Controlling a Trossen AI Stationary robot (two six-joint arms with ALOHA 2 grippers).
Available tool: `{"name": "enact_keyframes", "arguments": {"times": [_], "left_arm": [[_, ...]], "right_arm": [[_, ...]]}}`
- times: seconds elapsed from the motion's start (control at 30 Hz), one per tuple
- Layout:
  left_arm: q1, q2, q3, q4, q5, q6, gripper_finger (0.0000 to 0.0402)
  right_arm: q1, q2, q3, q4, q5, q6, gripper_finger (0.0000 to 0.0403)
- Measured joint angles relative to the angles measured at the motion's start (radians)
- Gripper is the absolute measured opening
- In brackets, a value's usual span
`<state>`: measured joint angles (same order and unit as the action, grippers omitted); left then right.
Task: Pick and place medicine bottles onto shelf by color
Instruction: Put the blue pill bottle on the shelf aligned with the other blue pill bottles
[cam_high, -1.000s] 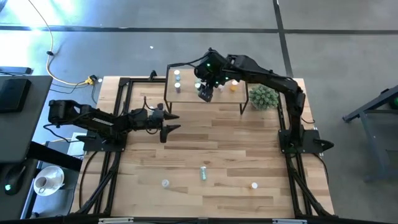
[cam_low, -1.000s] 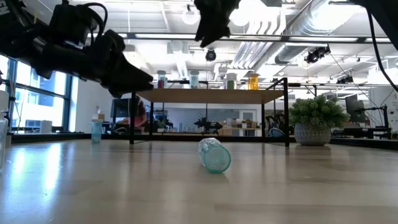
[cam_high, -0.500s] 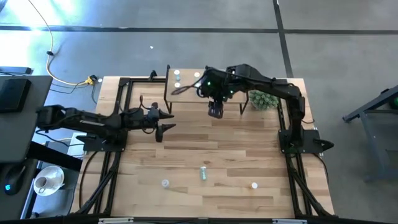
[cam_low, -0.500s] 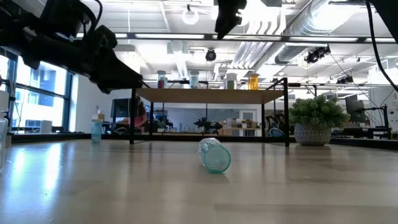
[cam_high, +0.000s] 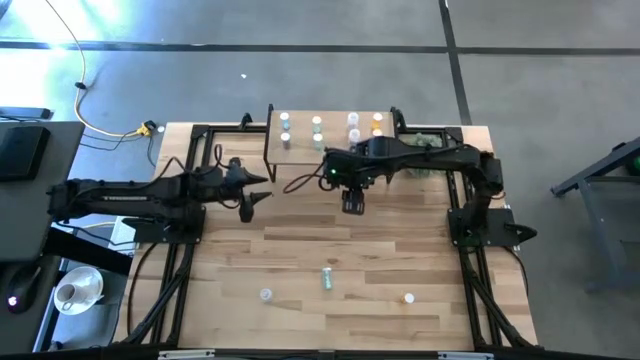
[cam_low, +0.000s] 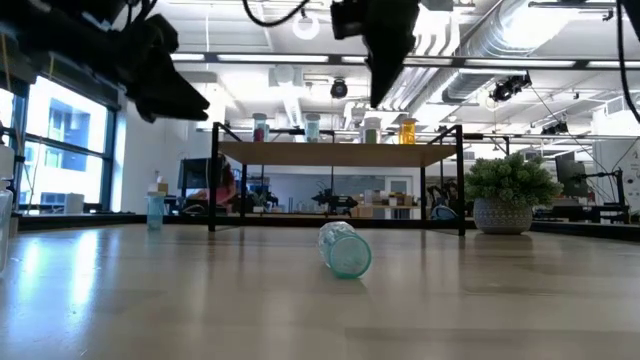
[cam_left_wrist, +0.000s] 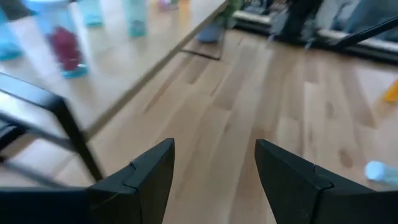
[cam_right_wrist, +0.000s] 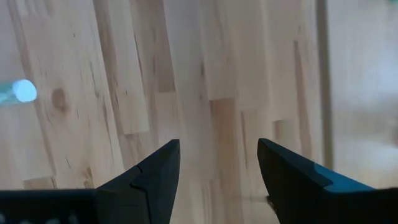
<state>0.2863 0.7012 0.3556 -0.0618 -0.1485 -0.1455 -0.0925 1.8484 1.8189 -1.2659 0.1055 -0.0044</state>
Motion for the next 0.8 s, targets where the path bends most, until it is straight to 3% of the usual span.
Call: {"name": "enact_keyframes", "arguments": {"times": [0.17,0.43,0.63,0.8], "left_arm": [[0.0,0.0,0.145,-0.267,-0.08,-0.014,0.0211],[0.0,0.0,0.309,-0.671,-0.217,-0.171,0.0211],[0.001,0.004,0.321,-0.846,-0.234,-0.336,0.0211],[0.003,0.038,0.293,-0.879,-0.273,-0.413,0.0211]], "right_arm": [[0.016,-0.101,-0.189,0.122,0.0,0.03,0.0206],[0.041,-0.327,-0.502,0.395,0.001,0.114,0.0206],[0.073,-0.485,-0.716,0.656,0.028,0.143,0.0206],[0.102,-0.565,-0.836,0.823,0.109,0.138,0.0206]]}}
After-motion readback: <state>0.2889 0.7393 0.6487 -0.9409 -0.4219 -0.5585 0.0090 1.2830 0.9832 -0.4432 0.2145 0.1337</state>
